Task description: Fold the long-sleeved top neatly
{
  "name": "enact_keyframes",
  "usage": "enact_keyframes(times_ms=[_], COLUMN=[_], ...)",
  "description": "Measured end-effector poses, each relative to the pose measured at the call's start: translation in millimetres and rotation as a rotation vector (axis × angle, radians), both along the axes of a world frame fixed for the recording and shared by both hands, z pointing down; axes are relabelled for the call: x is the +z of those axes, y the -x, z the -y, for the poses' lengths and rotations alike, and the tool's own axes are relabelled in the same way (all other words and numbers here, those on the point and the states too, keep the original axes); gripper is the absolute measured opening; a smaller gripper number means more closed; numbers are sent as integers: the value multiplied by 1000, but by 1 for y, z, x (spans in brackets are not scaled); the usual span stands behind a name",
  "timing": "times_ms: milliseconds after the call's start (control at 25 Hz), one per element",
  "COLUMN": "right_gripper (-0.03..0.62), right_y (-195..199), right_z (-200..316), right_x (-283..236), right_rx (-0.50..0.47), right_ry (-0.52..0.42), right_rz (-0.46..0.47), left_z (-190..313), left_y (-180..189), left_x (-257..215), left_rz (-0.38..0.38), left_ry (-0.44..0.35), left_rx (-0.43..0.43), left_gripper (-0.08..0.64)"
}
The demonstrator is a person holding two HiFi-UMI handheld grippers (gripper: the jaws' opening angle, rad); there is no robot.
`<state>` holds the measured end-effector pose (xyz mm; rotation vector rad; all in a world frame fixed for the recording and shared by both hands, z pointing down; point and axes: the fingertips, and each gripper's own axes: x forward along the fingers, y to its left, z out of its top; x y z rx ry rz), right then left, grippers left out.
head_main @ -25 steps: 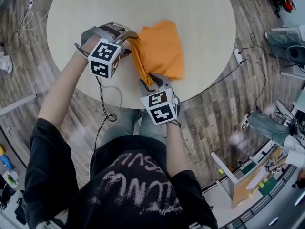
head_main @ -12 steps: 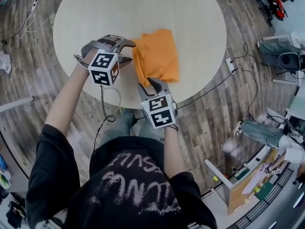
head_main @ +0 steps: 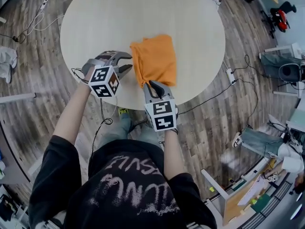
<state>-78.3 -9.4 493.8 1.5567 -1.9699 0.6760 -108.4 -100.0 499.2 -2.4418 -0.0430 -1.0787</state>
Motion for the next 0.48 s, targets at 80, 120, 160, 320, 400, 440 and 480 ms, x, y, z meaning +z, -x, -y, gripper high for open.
enact_keyframes(times_ms=[80, 120, 160, 320, 400, 440, 480], right_gripper=[32, 24, 15, 6, 6, 5, 5], right_y=[-8, -10, -12, -21, -30, -36, -42], right_z=[0, 1, 2, 2, -4, -7, -10], right_x=[-6, -10, -13, -25, -30, -32, -34], right_rx=[8, 8, 5, -6, -8, -6, -1], right_ry=[-23, -33, -41, -62, -76, -82, -87], right_rz=[3, 5, 5, 6, 11, 12, 14], left_z=[-2, -2, -1, -2, -8, -11, -14], left_y=[0, 0, 1, 6, 5, 3, 2], left_x=[-6, -9, -12, -18, -22, -25, -28], left_rz=[-30, -43, -54, -87, -114, -130, -143], left_ry=[17, 22, 24, 32, 40, 42, 43], left_rx=[-63, -95, -125, -234, -285, -309, -332], left_gripper=[101, 87, 71, 19, 11, 11, 11])
